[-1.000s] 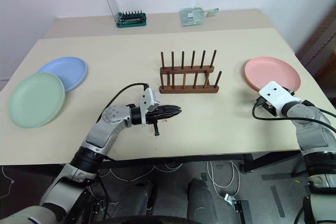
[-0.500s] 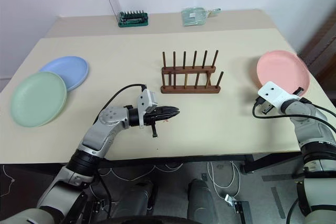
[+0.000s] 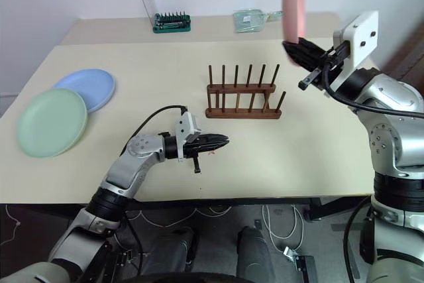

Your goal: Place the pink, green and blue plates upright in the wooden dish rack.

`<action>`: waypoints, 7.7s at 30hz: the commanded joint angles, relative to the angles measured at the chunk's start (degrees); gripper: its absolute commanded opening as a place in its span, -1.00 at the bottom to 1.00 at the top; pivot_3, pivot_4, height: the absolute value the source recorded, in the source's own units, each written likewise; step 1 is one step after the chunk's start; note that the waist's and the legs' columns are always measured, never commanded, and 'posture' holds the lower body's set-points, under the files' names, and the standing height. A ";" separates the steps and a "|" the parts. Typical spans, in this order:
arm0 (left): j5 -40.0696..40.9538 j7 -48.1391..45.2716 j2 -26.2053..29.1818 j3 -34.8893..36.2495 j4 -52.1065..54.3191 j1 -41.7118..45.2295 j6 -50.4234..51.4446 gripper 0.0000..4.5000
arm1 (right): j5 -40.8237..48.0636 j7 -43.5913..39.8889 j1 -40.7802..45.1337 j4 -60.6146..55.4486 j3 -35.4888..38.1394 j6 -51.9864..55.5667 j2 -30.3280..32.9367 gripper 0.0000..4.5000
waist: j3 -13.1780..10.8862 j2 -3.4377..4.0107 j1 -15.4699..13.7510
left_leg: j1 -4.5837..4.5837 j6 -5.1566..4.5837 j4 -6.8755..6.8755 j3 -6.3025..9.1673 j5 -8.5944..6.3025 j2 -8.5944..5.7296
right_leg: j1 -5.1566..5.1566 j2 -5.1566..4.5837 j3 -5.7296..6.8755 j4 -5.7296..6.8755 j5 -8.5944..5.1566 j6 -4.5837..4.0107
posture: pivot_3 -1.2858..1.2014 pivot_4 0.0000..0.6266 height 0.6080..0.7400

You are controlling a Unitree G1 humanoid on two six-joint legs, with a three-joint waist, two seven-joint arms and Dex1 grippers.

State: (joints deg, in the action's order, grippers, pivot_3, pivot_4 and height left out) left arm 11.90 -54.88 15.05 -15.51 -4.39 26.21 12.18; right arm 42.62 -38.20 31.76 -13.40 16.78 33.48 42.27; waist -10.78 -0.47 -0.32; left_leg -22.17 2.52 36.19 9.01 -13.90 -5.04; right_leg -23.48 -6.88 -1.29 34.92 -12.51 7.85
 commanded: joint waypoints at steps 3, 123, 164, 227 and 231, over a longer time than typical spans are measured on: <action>0.53 0.48 -0.17 0.43 1.56 0.18 -0.62 -0.86 | 11.15 1.82 3.06 1.83 4.08 8.48 -2.23 -0.98 | -0.01 0.02 -0.29 | -0.02 -0.01 -0.04 -0.01 -0.01 0.00 | -0.06 -0.01 0.00 0.00 0.00 -0.01 | 0.03 -0.52 1.00; 14.05 72.09 0.07 31.41 16.54 22.15 31.73 -1.00 | -63.20 6.73 21.19 24.17 -39.65 -45.60 -16.30 0.89 | -0.01 -0.78 1.57 | -0.29 0.61 -0.24 -0.18 0.32 0.05 | -0.78 0.08 -0.13 0.29 0.14 -0.13 | 0.03 -0.52 1.00; 13.59 60.42 8.47 41.54 12.11 26.06 25.29 0.98 | -60.69 7.24 20.03 24.92 -32.85 -52.30 -14.03 -1.00 | -0.04 -0.77 1.65 | -0.28 0.68 -0.30 -0.26 0.37 0.08 | -0.86 0.11 -0.18 0.32 0.14 -0.13 | 0.03 -0.52 1.00; 18.90 14.51 12.75 13.56 28.87 -11.53 19.79 1.00 | 8.66 17.99 17.96 9.01 -3.23 18.24 -16.14 0.96 | -0.13 -0.53 1.22 | -0.29 0.25 -0.28 -0.46 0.14 0.33 | -0.85 0.19 -0.18 0.28 0.18 -0.24 | 0.03 -0.52 1.00; 18.23 15.09 12.44 13.77 28.42 -11.45 19.03 1.00 | 3.77 17.58 19.89 7.53 -5.39 15.86 -14.25 0.96 | -0.13 -0.53 1.26 | -0.29 0.24 -0.28 -0.47 0.14 0.33 | -0.85 0.19 -0.19 0.27 0.19 -0.24 | 0.03 -0.52 1.00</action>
State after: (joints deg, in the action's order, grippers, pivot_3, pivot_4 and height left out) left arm 30.50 -40.19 27.86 -1.62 22.59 13.94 32.18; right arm 47.97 -20.13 48.45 -2.36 11.43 51.79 26.54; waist -10.91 -0.99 0.94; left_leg -22.46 2.76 35.91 8.54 -13.77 -4.71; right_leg -24.33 -6.69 -1.47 35.19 -12.33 7.61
